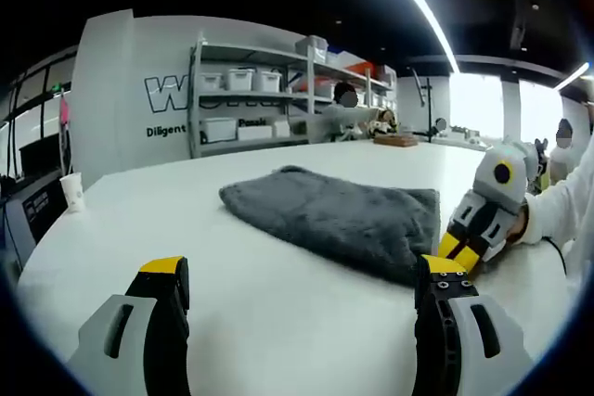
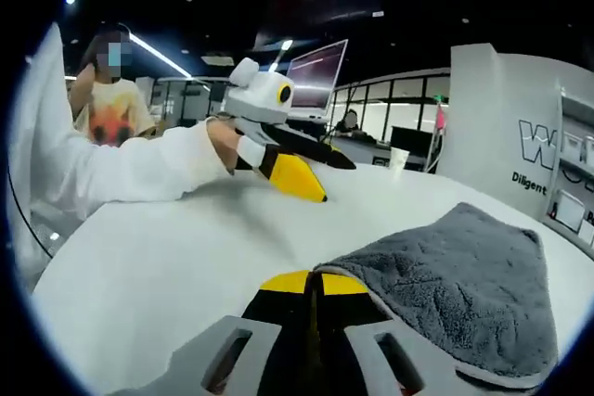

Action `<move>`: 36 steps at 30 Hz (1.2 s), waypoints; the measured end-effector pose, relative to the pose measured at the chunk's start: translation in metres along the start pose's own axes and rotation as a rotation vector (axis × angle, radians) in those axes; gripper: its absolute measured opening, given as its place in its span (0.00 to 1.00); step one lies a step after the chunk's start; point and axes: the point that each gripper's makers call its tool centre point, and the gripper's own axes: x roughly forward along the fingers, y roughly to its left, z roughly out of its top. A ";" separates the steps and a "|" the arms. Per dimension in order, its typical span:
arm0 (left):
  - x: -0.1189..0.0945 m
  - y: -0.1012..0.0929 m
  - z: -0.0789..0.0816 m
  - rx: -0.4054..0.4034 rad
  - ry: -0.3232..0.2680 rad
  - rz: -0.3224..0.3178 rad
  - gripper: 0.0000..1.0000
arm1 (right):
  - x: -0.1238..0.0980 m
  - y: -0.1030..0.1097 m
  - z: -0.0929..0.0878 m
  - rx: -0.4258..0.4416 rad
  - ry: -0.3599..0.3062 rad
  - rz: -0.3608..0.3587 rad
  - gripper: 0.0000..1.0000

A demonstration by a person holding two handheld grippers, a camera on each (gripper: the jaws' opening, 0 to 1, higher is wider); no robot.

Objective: Open the folded towel by lifting each exposed corner and separating the folded layers until the towel lies flat within the target outline without major curled edges

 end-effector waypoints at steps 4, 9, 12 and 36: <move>0.000 0.001 0.000 -0.001 -0.001 0.001 1.00 | 0.007 0.004 0.003 -0.009 0.000 0.009 0.00; 0.000 0.001 0.000 -0.002 0.000 0.001 1.00 | 0.016 0.007 0.006 -0.016 0.001 0.012 0.00; 0.000 0.002 0.000 -0.004 -0.003 0.006 1.00 | 0.020 0.008 0.007 -0.023 0.003 0.011 0.00; -0.005 0.015 0.002 -0.024 -0.016 0.055 1.00 | 0.059 0.009 0.016 -0.039 0.024 -0.021 0.00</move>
